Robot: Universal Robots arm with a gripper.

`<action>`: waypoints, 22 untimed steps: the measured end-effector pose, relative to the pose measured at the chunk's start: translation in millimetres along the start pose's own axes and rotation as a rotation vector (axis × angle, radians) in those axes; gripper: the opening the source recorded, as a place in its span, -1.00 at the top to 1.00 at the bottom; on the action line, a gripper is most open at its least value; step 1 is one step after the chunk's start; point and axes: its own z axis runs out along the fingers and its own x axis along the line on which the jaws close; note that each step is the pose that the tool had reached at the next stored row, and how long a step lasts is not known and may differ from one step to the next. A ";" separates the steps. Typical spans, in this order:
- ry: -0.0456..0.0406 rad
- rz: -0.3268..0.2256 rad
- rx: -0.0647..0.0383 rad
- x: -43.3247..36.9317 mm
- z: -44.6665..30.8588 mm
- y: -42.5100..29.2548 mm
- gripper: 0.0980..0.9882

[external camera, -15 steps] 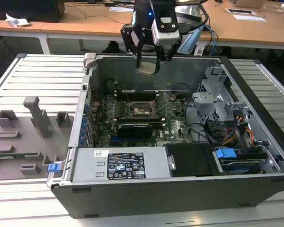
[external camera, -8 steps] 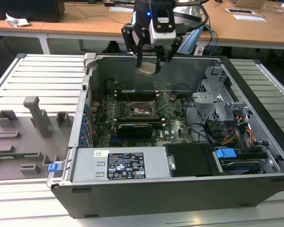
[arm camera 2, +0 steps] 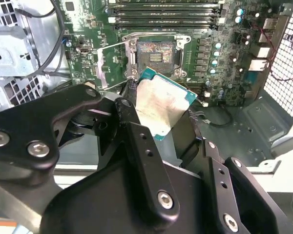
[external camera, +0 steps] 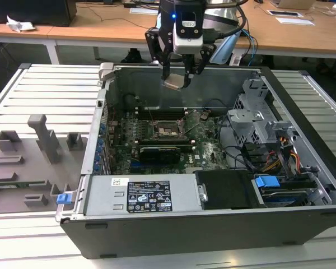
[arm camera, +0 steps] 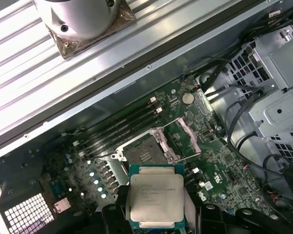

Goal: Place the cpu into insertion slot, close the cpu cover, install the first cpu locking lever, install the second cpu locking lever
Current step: 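Place the cpu into insertion slot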

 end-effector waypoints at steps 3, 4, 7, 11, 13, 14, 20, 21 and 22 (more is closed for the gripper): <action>-0.0028 0.031 -0.001 0.0 0.1 0.0 0.03; -0.0039 0.043 -0.001 0.0 0.1 0.0 0.03; -0.0077 0.086 -0.002 0.0 0.4 0.0 0.03; -0.0106 0.118 -0.002 0.0 0.6 -0.1 0.03; -0.0116 0.129 -0.003 0.0 0.6 -0.1 0.03; -0.0121 0.135 -0.003 0.0 0.6 -0.1 0.03; -0.0171 0.190 -0.004 0.0 1.0 -0.1 0.03; -0.0176 0.196 -0.004 0.0 1.0 -0.1 0.03; -0.0184 0.205 -0.004 0.0 1.1 -0.1 0.03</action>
